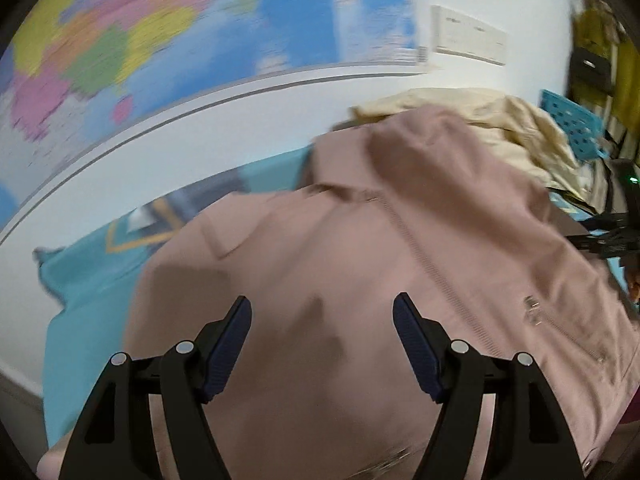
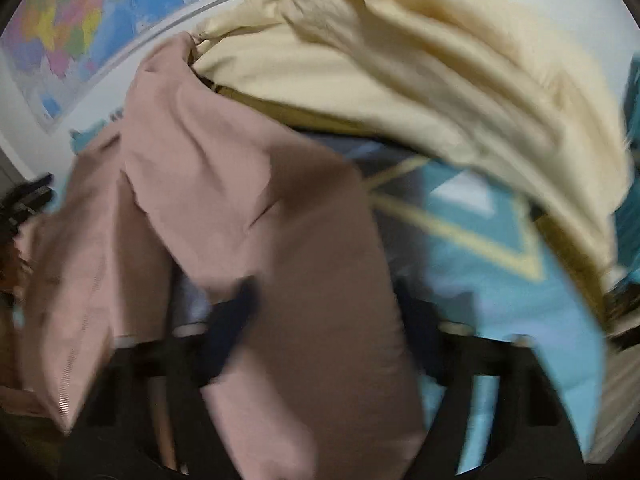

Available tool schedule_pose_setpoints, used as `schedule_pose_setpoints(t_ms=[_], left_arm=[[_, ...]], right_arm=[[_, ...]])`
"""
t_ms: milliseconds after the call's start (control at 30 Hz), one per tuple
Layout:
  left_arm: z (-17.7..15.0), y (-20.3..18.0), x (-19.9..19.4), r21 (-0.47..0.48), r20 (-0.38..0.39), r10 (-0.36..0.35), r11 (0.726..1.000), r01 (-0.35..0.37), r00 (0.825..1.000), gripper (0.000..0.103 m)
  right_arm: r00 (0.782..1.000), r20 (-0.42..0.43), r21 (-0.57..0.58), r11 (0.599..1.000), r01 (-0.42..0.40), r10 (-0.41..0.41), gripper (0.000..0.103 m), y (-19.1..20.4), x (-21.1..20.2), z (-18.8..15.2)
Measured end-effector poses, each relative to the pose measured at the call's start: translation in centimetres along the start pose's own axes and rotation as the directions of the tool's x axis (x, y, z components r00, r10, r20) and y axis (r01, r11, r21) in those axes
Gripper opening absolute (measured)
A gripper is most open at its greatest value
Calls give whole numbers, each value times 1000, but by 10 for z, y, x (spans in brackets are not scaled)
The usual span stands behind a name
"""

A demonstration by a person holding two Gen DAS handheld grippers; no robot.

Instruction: Fold large clothes

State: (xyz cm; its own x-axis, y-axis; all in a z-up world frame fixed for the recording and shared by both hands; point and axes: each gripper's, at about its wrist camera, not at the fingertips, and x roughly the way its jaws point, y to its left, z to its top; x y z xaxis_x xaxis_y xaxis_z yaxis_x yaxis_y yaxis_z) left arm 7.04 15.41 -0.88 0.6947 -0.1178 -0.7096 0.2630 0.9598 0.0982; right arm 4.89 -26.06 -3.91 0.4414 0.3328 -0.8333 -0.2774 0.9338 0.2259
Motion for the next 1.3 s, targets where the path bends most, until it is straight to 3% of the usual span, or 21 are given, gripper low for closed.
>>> schedule_pose_setpoints(t_ms=[33,67,133,267,367,400,433,467,567,633,733,800,833,867,900,933,1000,1067,1167,1300], left_arm=[[4,-6,3,13,0,-11,1000,11,1000,71],[10,-18,6,34,1,-26,999,26,1000,71],[18,-33,12,67,10,-45,997,44,999,71],[39,-52,25,110,30,-69,992,66,997,71],[57,-74,42,126,37,-104,987,99,994,71],[62,-78,49,129,39,-104,987,98,994,71],[68,-85,58,132,41,-99,987,93,994,71],[74,-93,69,134,32,-98,987,92,995,71],[87,-103,96,96,-5,-100,990,100,995,69],[93,-108,109,76,-21,-102,992,104,995,66],[97,-116,125,69,-35,-105,992,108,994,65],[99,-121,130,72,-34,-105,992,107,994,65],[100,-123,132,72,-35,-109,991,111,993,65],[101,-125,134,73,-35,-116,990,118,993,65],[101,-126,136,76,-36,-117,990,119,993,66],[101,-128,138,76,-39,-115,990,118,993,66],[99,-126,137,73,-40,-128,989,130,991,66],[95,-118,131,61,-39,-161,985,163,986,67],[91,-102,116,29,-35,-222,974,223,974,67],[80,-77,82,-10,5,-296,955,296,955,67]], right_arm=[[1000,-1,-12,1000,-23,23,13,-1,-5,0],[998,9,5,998,-66,66,4,-4,-12,1],[995,52,23,996,-86,84,3,-10,-33,3],[969,235,91,991,-100,77,3,-46,-109,10],[966,255,139,987,-84,46,4,-68,-124,12],[974,222,145,985,-89,55,6,-72,-115,13],[982,186,151,986,-68,40,16,-73,-102,12],[988,152,152,987,-46,23,38,-72,-95,5],[992,123,115,993,-21,7,75,-57,-69,-3],[992,125,97,995,-29,17,88,-51,-65,-14],[996,83,100,995,-29,20,89,-57,-53,-25],[999,40,97,995,-13,9,76,-58,-37,-31],[1000,28,90,996,-9,7,58,-58,-33,-30],[999,37,80,997,-8,5,34,-57,-34,-29],[998,35,98,994,-56,53,16,-58,-37,-26],[994,42,124,986,-108,103,5,-60,-42,-24],[973,106,128,967,-220,207,5,-54,-68,-18],[956,154,85,961,-264,249,5,-40,-97,-10],[913,226,-7,937,-348,340,5,-7,-148,4],[860,241,-159,892,-423,450,5,52,-191,23]])
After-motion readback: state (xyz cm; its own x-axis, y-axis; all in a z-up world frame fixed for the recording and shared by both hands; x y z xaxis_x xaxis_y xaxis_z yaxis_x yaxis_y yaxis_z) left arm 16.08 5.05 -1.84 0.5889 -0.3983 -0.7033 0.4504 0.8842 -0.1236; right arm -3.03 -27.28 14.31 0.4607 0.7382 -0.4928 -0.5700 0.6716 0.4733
